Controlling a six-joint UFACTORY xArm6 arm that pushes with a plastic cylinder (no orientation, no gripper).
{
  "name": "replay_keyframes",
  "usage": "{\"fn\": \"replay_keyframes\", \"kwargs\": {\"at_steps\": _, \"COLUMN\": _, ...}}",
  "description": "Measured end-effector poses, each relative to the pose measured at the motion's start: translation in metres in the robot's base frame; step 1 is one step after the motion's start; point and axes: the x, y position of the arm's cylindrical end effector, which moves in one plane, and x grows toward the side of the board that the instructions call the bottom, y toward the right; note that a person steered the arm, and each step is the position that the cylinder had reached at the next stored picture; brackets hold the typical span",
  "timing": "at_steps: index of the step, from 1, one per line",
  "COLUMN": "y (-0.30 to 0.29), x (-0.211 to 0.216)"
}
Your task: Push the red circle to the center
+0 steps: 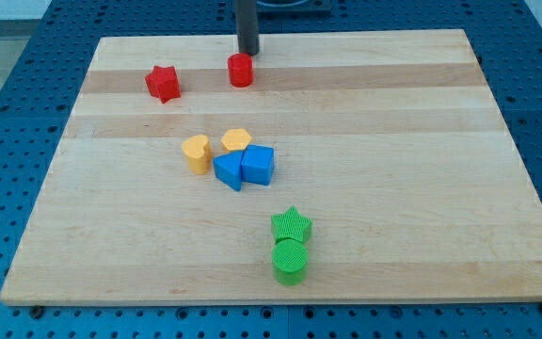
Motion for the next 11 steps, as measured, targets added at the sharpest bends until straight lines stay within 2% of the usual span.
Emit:
{"fn": "replay_keyframes", "kwargs": {"at_steps": 1, "y": -0.046, "x": -0.009}}
{"fn": "replay_keyframes", "kwargs": {"at_steps": 3, "y": -0.032, "x": 0.017}}
{"fn": "replay_keyframes", "kwargs": {"at_steps": 5, "y": -0.021, "x": 0.061}}
{"fn": "replay_keyframes", "kwargs": {"at_steps": 7, "y": -0.021, "x": 0.069}}
{"fn": "replay_keyframes", "kwargs": {"at_steps": 8, "y": -0.022, "x": 0.096}}
{"fn": "replay_keyframes", "kwargs": {"at_steps": 10, "y": -0.007, "x": 0.098}}
{"fn": "replay_keyframes", "kwargs": {"at_steps": 11, "y": 0.023, "x": 0.082}}
